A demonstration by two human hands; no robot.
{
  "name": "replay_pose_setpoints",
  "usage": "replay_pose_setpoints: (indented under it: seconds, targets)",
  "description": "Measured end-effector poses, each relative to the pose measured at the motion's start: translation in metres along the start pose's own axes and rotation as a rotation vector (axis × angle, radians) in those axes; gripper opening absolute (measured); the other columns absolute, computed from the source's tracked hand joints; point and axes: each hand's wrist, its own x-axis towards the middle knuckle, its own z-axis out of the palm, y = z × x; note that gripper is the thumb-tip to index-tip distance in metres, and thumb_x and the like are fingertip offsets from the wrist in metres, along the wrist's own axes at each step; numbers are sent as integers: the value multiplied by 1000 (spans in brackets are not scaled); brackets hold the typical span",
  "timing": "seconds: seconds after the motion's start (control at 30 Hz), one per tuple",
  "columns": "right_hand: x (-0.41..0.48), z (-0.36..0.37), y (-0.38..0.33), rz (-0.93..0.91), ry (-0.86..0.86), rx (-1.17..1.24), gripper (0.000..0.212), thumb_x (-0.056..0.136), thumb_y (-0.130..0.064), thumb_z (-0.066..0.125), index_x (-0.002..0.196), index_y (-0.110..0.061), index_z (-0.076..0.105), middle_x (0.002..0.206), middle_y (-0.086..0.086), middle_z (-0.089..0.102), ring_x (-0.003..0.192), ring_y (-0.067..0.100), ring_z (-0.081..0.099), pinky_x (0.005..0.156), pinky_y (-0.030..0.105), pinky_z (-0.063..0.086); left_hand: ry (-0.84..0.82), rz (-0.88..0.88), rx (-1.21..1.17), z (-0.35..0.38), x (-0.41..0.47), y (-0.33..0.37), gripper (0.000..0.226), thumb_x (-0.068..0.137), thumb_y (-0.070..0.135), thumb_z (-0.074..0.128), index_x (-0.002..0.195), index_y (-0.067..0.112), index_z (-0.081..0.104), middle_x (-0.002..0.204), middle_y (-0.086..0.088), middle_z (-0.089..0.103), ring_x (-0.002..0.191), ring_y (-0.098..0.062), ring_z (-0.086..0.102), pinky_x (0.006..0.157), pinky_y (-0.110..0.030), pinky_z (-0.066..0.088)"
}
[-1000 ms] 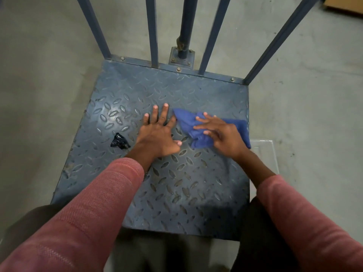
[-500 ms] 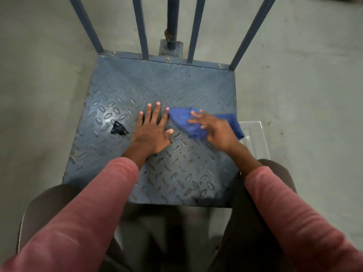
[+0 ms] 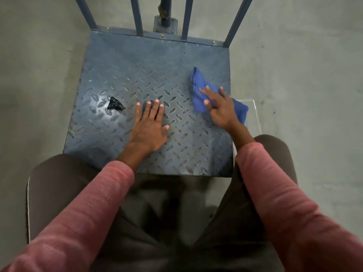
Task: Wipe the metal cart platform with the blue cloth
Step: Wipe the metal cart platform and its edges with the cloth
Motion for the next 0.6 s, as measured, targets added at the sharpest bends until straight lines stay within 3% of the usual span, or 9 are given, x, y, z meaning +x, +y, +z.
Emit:
replay_pose_setpoints:
  seconds: [0.07,0.13,0.2,0.27,0.37,0.43,0.5,0.57,0.6]
  targets:
    - [-19,21,-11,78,-14,-133,45,103,-42,38,147,-45,43,164,-15,24,155,29,5,117,63,-6,18,-10,-28,3,-4,2,73,109,45,29,166,10,-1,174,-10,-8,161,-29,-8,126,-53,-17]
    - [-50,35,-28,52,-59,-145,56,98,-16,46,145,-46,46,164,-16,23,155,26,5,117,62,-5,35,-11,-59,3,-7,5,73,108,44,32,166,9,2,174,-11,-5,161,-29,-7,126,-52,-16]
    - [-81,38,-36,-35,-90,-135,70,80,2,54,138,-37,58,159,-8,38,151,31,26,119,64,12,59,6,-92,5,-11,6,74,108,41,37,165,7,7,174,-12,-1,161,-29,-4,127,-51,-16]
    - [-91,20,-33,-128,-102,-30,64,74,8,58,126,-27,68,147,2,55,135,33,50,111,59,36,95,45,-140,9,-14,0,73,107,40,42,165,7,13,174,-12,5,161,-29,0,127,-49,-16]
    - [-74,-7,-29,-24,-6,-11,60,78,9,55,129,-21,67,142,11,58,128,29,58,107,43,46,151,90,-172,17,-17,-10,71,107,43,42,165,8,18,174,-11,10,161,-27,3,127,-49,-16]
    - [-68,-3,-41,133,22,-132,67,81,7,52,139,-25,58,153,12,47,135,37,49,106,51,45,152,98,-178,18,-17,-11,72,107,45,41,165,9,18,174,-10,10,161,-26,3,128,-50,-15]
    - [-85,25,-68,306,-101,-349,71,93,4,46,153,-31,36,166,6,20,148,44,23,111,69,29,157,94,-179,16,-16,-9,71,107,43,43,165,9,18,174,-10,10,161,-27,4,128,-51,-15]
    - [-122,48,-103,356,-236,-448,70,101,-1,37,159,-34,15,168,2,1,150,48,6,112,73,22,174,99,-190,14,-16,-11,69,106,35,46,164,8,21,173,-11,13,161,-27,7,127,-50,-15]
    - [-142,56,-117,332,-267,-446,70,102,-3,38,159,-34,13,168,1,-1,150,49,5,112,71,24,181,107,-206,14,-16,-13,68,105,31,48,164,7,23,173,-11,14,161,-27,9,127,-50,-15]
